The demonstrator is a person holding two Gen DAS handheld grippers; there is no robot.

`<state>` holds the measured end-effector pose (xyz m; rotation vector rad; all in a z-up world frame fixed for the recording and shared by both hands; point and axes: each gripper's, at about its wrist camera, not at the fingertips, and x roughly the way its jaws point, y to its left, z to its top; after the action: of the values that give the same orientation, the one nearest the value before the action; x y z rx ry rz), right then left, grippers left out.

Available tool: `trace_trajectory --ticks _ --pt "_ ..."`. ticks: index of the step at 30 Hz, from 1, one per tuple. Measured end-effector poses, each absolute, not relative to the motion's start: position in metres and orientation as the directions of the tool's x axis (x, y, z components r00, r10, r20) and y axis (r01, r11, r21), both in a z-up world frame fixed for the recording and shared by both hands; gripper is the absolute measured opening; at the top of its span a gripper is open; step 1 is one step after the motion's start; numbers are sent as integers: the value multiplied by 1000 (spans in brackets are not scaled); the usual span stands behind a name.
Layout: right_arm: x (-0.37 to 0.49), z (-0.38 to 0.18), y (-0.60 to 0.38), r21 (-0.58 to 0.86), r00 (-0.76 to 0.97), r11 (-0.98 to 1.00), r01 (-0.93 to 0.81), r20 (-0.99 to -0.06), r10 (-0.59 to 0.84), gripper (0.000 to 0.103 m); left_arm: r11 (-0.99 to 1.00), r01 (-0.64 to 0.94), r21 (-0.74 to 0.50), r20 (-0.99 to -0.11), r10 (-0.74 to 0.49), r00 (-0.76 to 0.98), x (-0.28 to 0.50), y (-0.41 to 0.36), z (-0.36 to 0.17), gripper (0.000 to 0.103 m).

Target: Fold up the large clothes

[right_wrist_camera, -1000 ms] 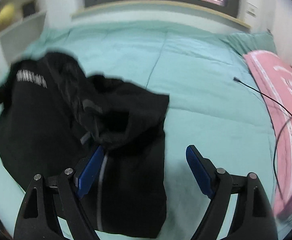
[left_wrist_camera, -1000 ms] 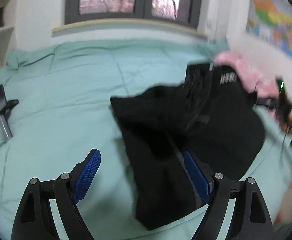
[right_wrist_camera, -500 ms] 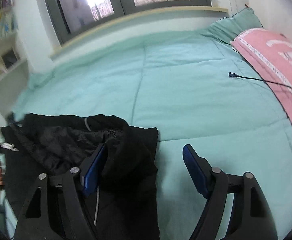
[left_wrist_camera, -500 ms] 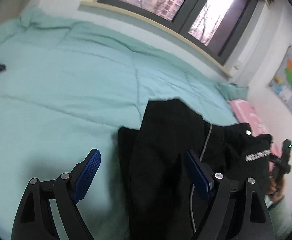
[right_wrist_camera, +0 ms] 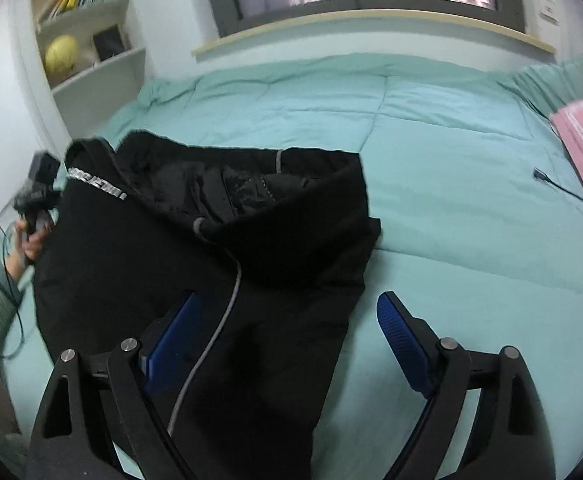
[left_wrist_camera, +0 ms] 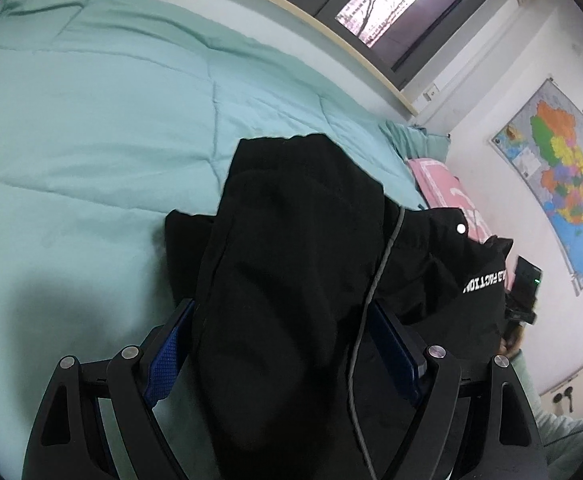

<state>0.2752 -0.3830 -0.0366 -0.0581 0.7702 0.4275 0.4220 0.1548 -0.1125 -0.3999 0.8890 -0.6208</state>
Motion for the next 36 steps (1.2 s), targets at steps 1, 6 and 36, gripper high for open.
trace_trajectory --ticks 1,6,36 --pt "287 -36 -381 95 638 915 -393 -688 346 91 748 334 -574 -589 -660 466 426 153 -113 86" --pt "354 -54 -372 188 554 899 -396 -732 397 80 719 328 -613 -572 -690 444 441 147 -112 61" --pt "394 -70 -337 -147 585 989 3 -802 -121 42 926 -48 -375 -686 -243 686 413 188 -82 53"
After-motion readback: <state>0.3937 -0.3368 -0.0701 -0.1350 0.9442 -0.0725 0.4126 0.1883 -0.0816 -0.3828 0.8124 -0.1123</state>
